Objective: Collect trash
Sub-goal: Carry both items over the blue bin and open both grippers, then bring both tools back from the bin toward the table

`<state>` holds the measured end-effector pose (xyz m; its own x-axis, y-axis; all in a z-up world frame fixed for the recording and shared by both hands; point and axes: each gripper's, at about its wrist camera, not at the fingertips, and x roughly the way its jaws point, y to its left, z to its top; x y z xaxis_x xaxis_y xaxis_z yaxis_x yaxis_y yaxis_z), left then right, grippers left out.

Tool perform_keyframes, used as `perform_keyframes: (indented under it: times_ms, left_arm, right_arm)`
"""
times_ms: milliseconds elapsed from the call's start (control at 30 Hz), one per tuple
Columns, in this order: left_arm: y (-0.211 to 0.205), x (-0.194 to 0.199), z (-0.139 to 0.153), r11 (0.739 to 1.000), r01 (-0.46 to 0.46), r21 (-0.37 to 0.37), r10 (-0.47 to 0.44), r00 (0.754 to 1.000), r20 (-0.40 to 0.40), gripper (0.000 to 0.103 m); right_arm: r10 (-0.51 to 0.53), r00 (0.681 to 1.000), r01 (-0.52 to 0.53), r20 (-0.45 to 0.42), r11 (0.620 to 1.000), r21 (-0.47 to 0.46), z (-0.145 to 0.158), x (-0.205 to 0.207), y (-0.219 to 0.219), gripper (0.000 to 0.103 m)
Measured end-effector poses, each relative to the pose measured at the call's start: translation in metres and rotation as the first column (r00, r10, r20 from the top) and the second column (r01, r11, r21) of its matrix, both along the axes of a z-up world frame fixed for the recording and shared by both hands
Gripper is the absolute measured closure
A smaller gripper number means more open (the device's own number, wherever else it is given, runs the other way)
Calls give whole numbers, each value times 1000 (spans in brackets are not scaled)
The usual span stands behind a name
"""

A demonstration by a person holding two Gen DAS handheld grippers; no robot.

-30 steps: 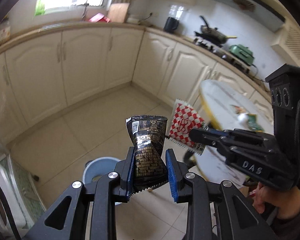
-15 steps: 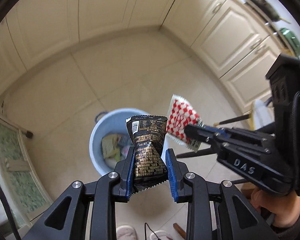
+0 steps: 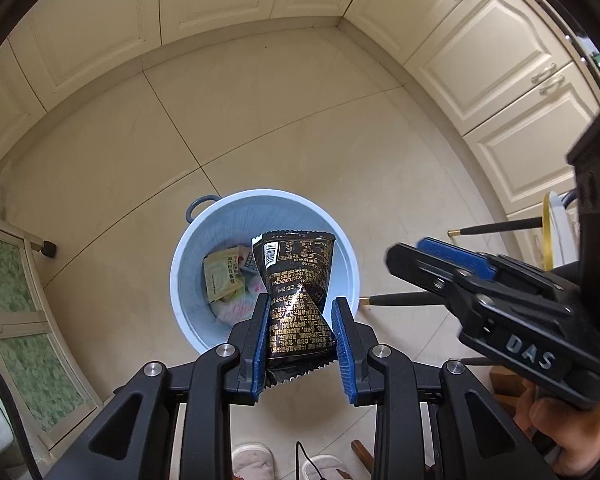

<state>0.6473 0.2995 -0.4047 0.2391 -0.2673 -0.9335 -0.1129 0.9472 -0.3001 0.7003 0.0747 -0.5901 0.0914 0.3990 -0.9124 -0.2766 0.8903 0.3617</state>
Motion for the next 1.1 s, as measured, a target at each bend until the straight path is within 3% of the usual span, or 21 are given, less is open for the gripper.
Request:
perform_keyframes:
  times_ms: [100,167,233,367,500,600,733,800,933,1000,1100]
  left_arm:
    - [-15,-2,7,1000,-2,12,2,1000,-1,71]
    - [-27,-13,14,999,-14,41,15,1000,-14,48]
    - [-23,-24,24,997,-41,64,41,999,-2,34]
    - [-18,-34,51,993,-82,88,79,996,38,33]
    - [-17,-55,99,983,-127,132,108,984,141,33]
    - [-28,-83,141,972,-156,174,109,961,255,33]
    - [-46,-129,203,960,-203,191,112,909,402,26]
    - [-58,-152,232,958,-221,182,112,875,471,23]
    - [-91,-202,285,954,-239,178,89,797,597,16]
    - [-111,-227,306,953,-247,178,74,753,653,11]
    - [-142,-264,329,948,-250,194,35,692,721,5]
  right_arm:
    - [-12,1000,12,20,1000,-24,9,-2,-2,67]
    - [-11,1000,11,23,1000,-24,16,-4,-7,67]
    - [-6,999,8,40,1000,-29,26,-9,-10,67]
    - [2,996,1,88,999,-39,55,-19,-12,67]
    - [-4,983,13,183,999,-48,104,-34,-12,67]
    - [-14,963,26,270,999,-40,151,-50,-15,56]
    - [-33,917,44,398,999,-19,228,-86,-28,52]
    - [-44,890,55,454,998,-11,264,-107,-38,40]
    - [-64,821,76,567,997,2,334,-155,-60,36]
    - [-82,781,97,619,995,10,368,-183,-73,21]
    - [-107,723,130,682,991,17,414,-222,-92,12]
